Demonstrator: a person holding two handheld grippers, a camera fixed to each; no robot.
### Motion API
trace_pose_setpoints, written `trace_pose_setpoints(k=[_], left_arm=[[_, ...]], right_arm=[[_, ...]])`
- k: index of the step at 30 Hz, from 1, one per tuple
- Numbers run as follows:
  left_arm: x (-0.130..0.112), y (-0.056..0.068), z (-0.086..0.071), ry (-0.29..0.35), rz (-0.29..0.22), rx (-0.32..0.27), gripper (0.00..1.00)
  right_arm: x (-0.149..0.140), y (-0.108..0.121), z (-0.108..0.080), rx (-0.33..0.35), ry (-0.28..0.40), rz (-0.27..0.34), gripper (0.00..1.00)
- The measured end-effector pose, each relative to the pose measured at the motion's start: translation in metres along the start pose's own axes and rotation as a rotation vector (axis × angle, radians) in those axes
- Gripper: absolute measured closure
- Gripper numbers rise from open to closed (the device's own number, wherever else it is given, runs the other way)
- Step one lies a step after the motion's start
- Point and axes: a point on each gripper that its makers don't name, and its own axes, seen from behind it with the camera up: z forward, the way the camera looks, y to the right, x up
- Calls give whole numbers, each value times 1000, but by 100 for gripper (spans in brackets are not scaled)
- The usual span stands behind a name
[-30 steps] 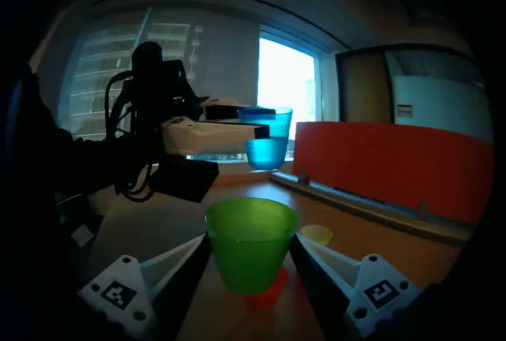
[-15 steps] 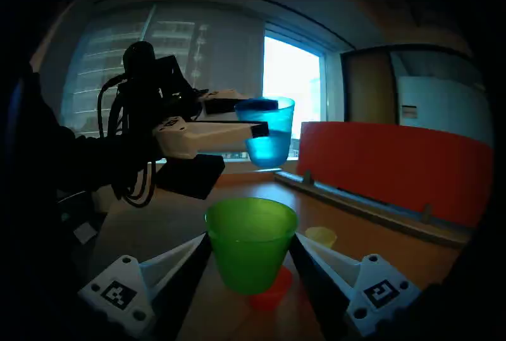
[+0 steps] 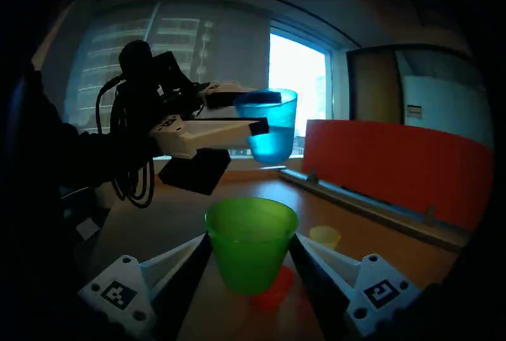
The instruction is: Pour water
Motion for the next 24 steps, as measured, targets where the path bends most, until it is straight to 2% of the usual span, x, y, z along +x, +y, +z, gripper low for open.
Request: trace_pose_setpoints(k=[15,24], left_arm=[[7,6,0,11,72,-14,13],[12,11,0,15,134,-25,13]], right_arm=[[0,-5,2,28,-7,-3,12],[0,-10,4,43,-7,-4,12]])
